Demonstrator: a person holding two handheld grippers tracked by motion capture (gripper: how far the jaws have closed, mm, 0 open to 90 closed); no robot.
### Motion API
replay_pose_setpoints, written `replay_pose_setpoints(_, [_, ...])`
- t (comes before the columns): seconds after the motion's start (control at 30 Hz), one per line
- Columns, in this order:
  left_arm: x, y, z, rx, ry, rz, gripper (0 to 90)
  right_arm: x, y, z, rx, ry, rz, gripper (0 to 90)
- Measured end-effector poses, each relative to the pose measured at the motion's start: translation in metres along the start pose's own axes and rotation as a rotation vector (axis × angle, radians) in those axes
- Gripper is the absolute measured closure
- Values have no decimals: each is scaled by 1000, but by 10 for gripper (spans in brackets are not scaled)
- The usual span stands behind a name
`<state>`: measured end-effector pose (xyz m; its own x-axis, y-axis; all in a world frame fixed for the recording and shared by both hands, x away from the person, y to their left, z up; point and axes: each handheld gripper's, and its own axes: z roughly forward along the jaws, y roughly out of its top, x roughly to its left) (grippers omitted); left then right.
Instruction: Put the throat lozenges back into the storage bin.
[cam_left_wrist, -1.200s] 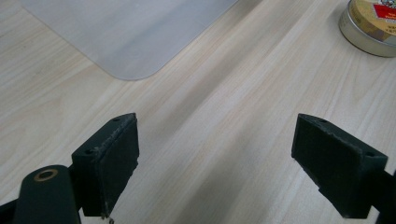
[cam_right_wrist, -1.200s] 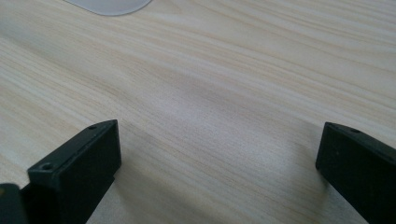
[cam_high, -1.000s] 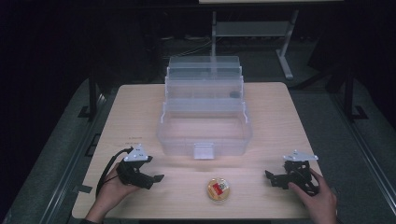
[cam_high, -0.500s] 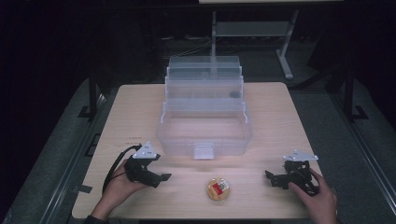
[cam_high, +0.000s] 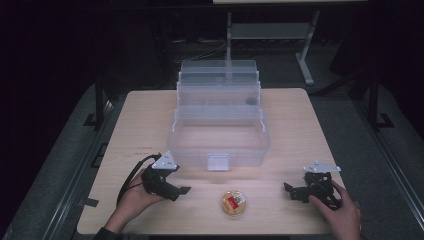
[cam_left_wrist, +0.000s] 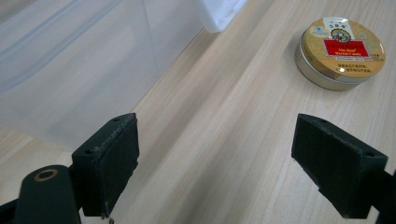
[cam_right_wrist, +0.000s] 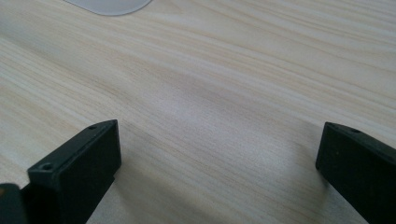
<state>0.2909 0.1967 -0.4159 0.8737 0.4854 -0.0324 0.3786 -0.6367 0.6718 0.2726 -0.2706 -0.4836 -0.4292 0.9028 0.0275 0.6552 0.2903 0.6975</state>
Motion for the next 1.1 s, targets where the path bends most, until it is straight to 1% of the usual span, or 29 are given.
replay_pose_setpoints(0.3, [-4,8,4,1,-16,16,143,0,0,0,0,0,0,0])
replay_pose_setpoints(0.4, [-6,11,7,7,-25,28,143,0,0,0,0,0,0,0])
replay_pose_setpoints(0.5, [-8,13,9,6,-31,28,143,0,0,0,0,0,0,0])
replay_pose_setpoints(0.57, [-9,15,10,11,-37,37,143,0,0,0,0,0,0,0])
replay_pose_setpoints(0.63, [-10,16,11,14,-40,38,143,0,0,0,0,0,0,0])
replay_pose_setpoints(0.93, [-15,24,19,24,-65,57,143,0,0,0,0,0,0,0])
replay_pose_setpoints(1.07, [-19,27,23,18,-76,58,143,0,0,0,0,0,0,0])
replay_pose_setpoints(1.1, [-19,28,24,25,-79,64,143,0,0,0,0,0,0,0])
